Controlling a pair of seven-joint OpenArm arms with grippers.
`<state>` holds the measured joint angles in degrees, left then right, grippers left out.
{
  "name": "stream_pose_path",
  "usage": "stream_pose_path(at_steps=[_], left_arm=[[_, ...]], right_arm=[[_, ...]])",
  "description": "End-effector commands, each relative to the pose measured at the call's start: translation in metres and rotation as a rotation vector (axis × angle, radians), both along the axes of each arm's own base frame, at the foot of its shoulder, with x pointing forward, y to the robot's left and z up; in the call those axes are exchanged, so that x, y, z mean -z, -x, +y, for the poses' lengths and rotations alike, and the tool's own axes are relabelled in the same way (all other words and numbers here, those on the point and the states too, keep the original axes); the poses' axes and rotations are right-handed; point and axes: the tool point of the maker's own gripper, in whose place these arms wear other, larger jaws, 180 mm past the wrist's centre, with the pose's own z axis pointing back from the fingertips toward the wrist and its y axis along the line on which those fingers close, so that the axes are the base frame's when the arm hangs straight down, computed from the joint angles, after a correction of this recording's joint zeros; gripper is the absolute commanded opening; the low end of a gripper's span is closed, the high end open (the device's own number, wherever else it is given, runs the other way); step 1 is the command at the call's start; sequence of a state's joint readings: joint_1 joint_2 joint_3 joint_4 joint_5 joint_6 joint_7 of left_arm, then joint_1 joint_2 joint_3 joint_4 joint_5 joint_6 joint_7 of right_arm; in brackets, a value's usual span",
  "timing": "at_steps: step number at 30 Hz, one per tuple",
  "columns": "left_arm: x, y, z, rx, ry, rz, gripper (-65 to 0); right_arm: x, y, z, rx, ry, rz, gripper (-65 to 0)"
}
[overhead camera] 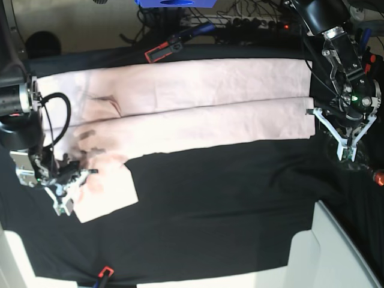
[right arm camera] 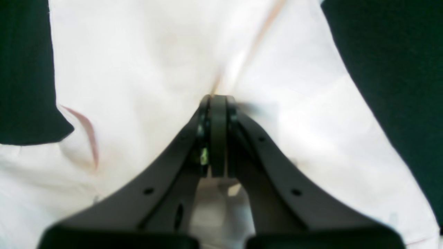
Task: Fold the T-shirt properly
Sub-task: 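Grasp the loose hem flap with the right gripper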
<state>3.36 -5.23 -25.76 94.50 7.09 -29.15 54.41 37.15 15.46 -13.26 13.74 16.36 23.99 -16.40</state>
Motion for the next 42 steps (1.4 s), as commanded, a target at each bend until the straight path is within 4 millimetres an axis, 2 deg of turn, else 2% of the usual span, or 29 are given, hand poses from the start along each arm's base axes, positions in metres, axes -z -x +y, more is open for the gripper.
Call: stream_pose_path(at_steps=[1,5,7,12,15,18,20,21,23,26,31,38,39,41,42], left_arm=[[-0.011,-0.008,0.004,0.003,-0.016,-0.038,-37.1],[-0.011,-0.008,0.004,0.003,-0.016,-0.038,-37.1],[-0.011,-0.009,0.003,0.007,-0.016,-0.038,-37.1],[-0.011,-0.011,0.002,0.01,-0.015,-0.041,-37.1],[-0.012,-0.012,0.001,0.012,-0.013,-0.044,-37.1],[-0.011,-0.012,0.001,0.012,-0.013,-0.042,-37.1],[-0.01,-0.01,0.001,0.012,-0.013,-0.037,-37.1],[-0.01,-0.009,0.002,0.009,-0.014,-0.036,-37.1],[-0.01,-0.008,0.003,0.004,-0.014,-0.037,-37.1],[-0.01,-0.008,0.004,0.003,-0.016,-0.037,-37.1],[-0.011,-0.008,0.005,0.003,-0.017,-0.037,-37.1],[-0.012,-0.007,0.007,0.001,-0.024,-0.036,-37.1],[-0.012,-0.007,0.007,0.001,-0.026,-0.035,-37.1],[-0.012,-0.008,0.007,0.003,-0.026,-0.035,-37.1],[-0.012,-0.008,0.006,0.004,-0.024,-0.035,-37.1]], right_arm=[[-0.026,-0.027,-0.008,0.01,0.003,-0.079,-64.4],[-0.047,-0.04,-0.026,0.004,0.038,-0.143,-64.4],[-0.048,-0.037,-0.036,0.003,0.058,-0.143,-64.4],[-0.053,-0.037,-0.038,-0.011,0.073,-0.145,-64.1],[-0.052,-0.037,-0.04,0.006,0.082,-0.143,-61.5],[-0.049,-0.039,-0.05,0.074,0.128,-0.137,-46.1],[-0.046,-0.038,-0.045,0.087,0.13,-0.129,-33.5],[-0.046,-0.038,-0.044,0.087,0.129,-0.129,-29.6],[-0.045,-0.038,-0.042,0.085,0.126,-0.127,-28.1],[-0.04,-0.038,-0.024,0.072,0.102,-0.119,-30.6],[-0.014,-0.021,-0.004,0.073,0.068,-0.042,-36.3],[-0.006,-0.015,-0.013,0.108,0.064,-0.037,-47.4],[-0.005,-0.015,-0.013,0.108,0.064,-0.038,-50.9],[-0.007,-0.016,-0.015,0.111,0.065,-0.052,-64.4],[-0.007,-0.017,-0.015,0.111,0.064,-0.055,-65.0]])
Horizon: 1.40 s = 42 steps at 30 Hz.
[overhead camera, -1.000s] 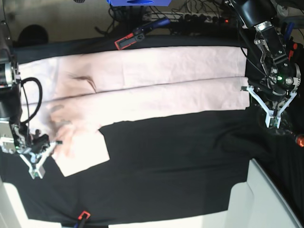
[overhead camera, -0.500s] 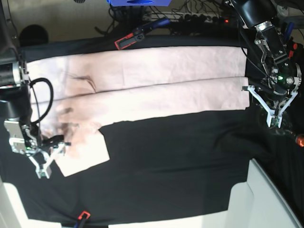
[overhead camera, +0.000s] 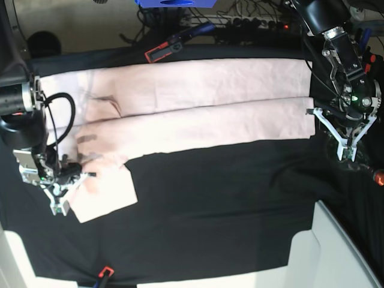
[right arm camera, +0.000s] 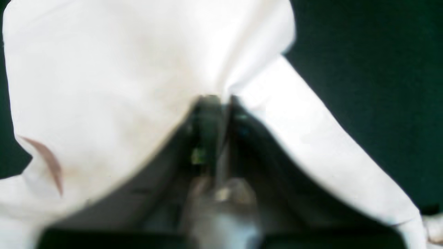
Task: Fold the T-shirt properly
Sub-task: 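Grasp the loose hem flap with the right gripper, then pull the hem flap toward the shirt's collar end with the right gripper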
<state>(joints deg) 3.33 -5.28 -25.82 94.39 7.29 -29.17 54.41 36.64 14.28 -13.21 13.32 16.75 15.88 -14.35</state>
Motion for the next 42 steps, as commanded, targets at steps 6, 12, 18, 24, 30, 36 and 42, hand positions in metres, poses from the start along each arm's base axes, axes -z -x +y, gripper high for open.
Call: stream_pose_path(at_steps=[6,12,18,24,30,36,42], left_arm=[[-0.012,-0.008,0.006,0.004,-0.023,-0.038,-37.1],[-0.012,-0.009,0.005,0.009,-0.024,-0.036,-37.1],[-0.013,-0.013,0.002,0.012,-0.018,-0.045,-37.1],[-0.012,-0.013,0.002,0.012,-0.019,-0.042,-37.1],[0.003,-0.013,0.001,0.003,0.014,-0.01,-37.1],[0.007,-0.013,0.0,0.001,0.026,-0.003,-37.1],[0.001,-0.02,0.001,0.001,0.025,-0.023,-37.1]], right_arm=[[-0.024,-0.021,-0.018,0.01,0.023,-0.064,-65.0],[-0.043,-0.029,-0.025,-0.023,0.052,-0.119,-65.0],[-0.053,-0.021,-0.029,-0.011,0.041,-0.121,-65.0],[-0.068,-0.005,-0.047,0.061,0.019,-0.087,-65.0],[-0.081,0.02,-0.036,0.0,0.06,-0.03,-65.0],[-0.085,0.054,-0.029,0.048,0.021,0.012,-65.0],[-0.077,0.096,-0.01,0.016,0.022,0.09,-65.0]])
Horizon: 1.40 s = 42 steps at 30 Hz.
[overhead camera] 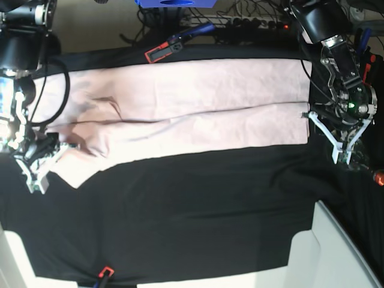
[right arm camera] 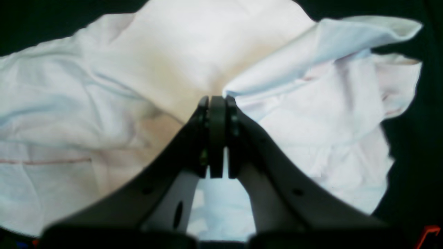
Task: Fold the T-shirt properly
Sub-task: 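Pull the hem flap toward the shirt's collar end with the right gripper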
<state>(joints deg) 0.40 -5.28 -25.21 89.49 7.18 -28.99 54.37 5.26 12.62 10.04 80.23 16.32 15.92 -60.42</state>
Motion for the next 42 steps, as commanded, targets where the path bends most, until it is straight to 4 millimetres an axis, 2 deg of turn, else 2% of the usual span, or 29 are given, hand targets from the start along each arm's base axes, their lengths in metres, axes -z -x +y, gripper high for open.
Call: stream_pose_path(at_steps=[1,4,12,18,23,32,36,39,42], left_arm=[[-0.013,-0.01,0.007,0.004,-0.023,-0.043,-37.1],[-0.014,-0.01,0.006,0.006,-0.024,-0.044,-37.1],[-0.014,-0.009,0.007,0.006,-0.028,-0.042,-37.1],[-0.015,-0.009,0.007,0.006,-0.031,-0.043,-37.1],[-0.014,-0.008,0.008,0.007,-0.033,-0.04,-37.1],[-0.013,-0.006,0.007,0.007,-0.028,-0.037,-37.1],[-0.011,-0.006,0.003,0.007,-0.018,-0.038,-37.1],[-0.011,-0.006,0.001,0.007,-0.013,-0.041,-37.1],[-0.023,-0.014,-0.008,0.027,-0.014,-0.081,-37.1]], right_arm=[[-0.009,-0.001,-0.001,-0.007,0.007,-0.025,-65.0],[-0.004,0.018,0.012,-0.021,-0.006,-0.013,-65.0],[0.008,0.063,0.013,-0.037,0.013,0.037,-65.0],[0.012,0.081,-0.016,0.056,0.027,0.062,-65.0],[0.011,0.084,-0.025,0.06,0.046,0.067,-65.0],[0.018,0.097,-0.026,0.061,0.049,0.094,-65.0],[0.019,0.096,-0.022,0.054,0.044,0.093,-64.9],[0.018,0.097,-0.026,0.061,0.049,0.094,-64.7],[0.019,0.099,-0.027,0.061,0.051,0.103,-64.6]])
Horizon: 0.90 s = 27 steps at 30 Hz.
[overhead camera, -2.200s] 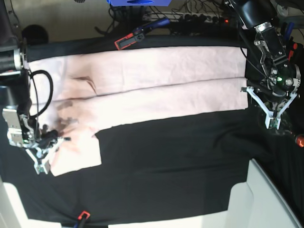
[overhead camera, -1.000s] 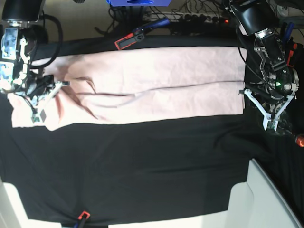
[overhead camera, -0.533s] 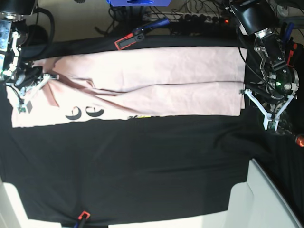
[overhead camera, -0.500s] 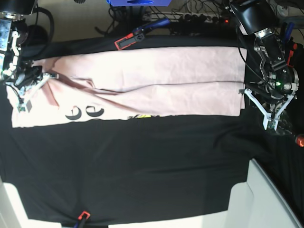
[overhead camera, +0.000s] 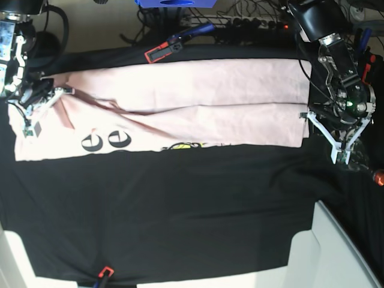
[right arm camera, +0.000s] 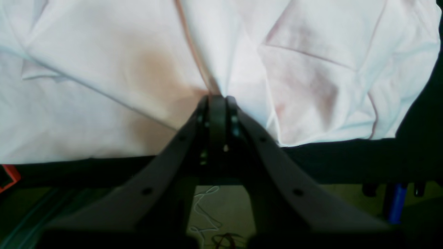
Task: Fold the T-shirt properly
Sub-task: 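Pull the hem flap toward the shirt's collar end with the right gripper, then move the left gripper to the folded edge near the collar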
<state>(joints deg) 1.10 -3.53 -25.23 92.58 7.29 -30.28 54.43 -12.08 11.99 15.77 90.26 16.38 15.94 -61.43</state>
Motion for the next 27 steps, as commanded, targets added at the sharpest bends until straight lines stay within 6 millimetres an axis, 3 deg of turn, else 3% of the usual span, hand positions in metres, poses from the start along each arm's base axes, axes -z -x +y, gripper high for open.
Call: stream_pose_path(at_steps=[1,3,6,8,10,14,17,23,27], left_arm=[[-0.019,-0.016,-0.003,0.023,-0.008,-0.069,-37.1],[-0.027,-0.023,-0.014,0.054,0.001,-0.097,-37.1],[-0.044,-0.044,-0.04,0.114,0.004,-0.152,-37.1],[-0.055,-0.054,-0.061,0.166,0.007,-0.186,-37.1],[-0.063,-0.061,-0.082,0.199,0.024,-0.219,-37.1],[-0.075,-0.076,-0.109,0.212,0.08,-0.275,-37.1],[-0.072,-0.074,-0.115,0.212,0.095,-0.27,-37.1],[-0.053,-0.053,-0.106,0.198,0.085,-0.211,-37.1],[-0.034,-0.028,-0.097,0.193,0.072,-0.145,-37.1]], right_arm=[[-0.008,-0.008,-0.006,0.001,0.014,-0.031,-64.0],[-0.007,-0.006,-0.004,0.002,0.009,-0.019,-57.5],[-0.008,-0.003,-0.003,0.0,0.007,0.002,-37.1],[-0.016,-0.009,-0.003,-0.006,0.017,-0.03,-26.0],[-0.03,-0.014,-0.011,0.011,0.038,-0.071,-19.3],[-0.062,-0.022,-0.031,0.047,0.093,-0.167,-18.3],[-0.088,-0.026,-0.051,0.096,0.137,-0.24,-18.3],[-0.095,-0.027,-0.057,0.109,0.149,-0.26,-18.3],[-0.099,-0.034,-0.055,0.107,0.147,-0.316,-18.3]])
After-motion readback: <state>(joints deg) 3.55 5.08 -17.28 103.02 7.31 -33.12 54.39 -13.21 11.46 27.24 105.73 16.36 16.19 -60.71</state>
